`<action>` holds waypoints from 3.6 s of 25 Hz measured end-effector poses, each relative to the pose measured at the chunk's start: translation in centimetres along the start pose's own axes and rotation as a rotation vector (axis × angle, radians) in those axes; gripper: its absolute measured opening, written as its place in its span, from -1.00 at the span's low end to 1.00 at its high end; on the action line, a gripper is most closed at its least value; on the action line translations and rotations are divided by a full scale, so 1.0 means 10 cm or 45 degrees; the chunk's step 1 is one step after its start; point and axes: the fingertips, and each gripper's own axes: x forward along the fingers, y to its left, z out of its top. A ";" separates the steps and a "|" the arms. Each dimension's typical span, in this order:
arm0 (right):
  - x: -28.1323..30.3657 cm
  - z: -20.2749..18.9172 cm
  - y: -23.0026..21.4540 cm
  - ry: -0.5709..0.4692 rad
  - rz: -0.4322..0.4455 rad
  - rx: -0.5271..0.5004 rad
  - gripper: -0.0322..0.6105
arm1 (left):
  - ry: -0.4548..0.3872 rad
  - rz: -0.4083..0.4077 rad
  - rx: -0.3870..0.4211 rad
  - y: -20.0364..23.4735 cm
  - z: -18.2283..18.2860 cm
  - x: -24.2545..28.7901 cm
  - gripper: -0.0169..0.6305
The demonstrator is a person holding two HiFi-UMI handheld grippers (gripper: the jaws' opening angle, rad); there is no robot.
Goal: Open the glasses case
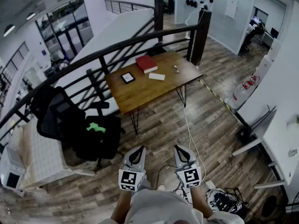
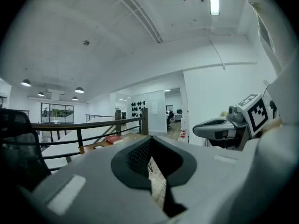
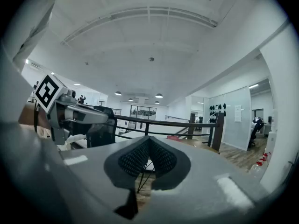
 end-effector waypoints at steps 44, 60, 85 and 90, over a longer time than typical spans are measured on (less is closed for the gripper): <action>2.70 0.09 -0.89 0.088 -0.067 -0.003 -0.89 | -0.002 -0.104 -0.034 1.81 -0.03 2.32 -0.89; 3.27 0.04 -1.46 0.073 -0.075 0.020 -0.89 | 0.004 -0.097 -0.012 2.03 -0.01 3.04 -0.89; 4.41 0.04 -2.83 0.024 0.085 0.074 -0.89 | 0.058 0.083 0.040 2.30 0.24 4.60 -0.89; 4.56 -0.02 -2.96 0.032 0.106 0.089 -0.89 | 0.084 0.094 0.037 2.34 0.19 4.80 -0.89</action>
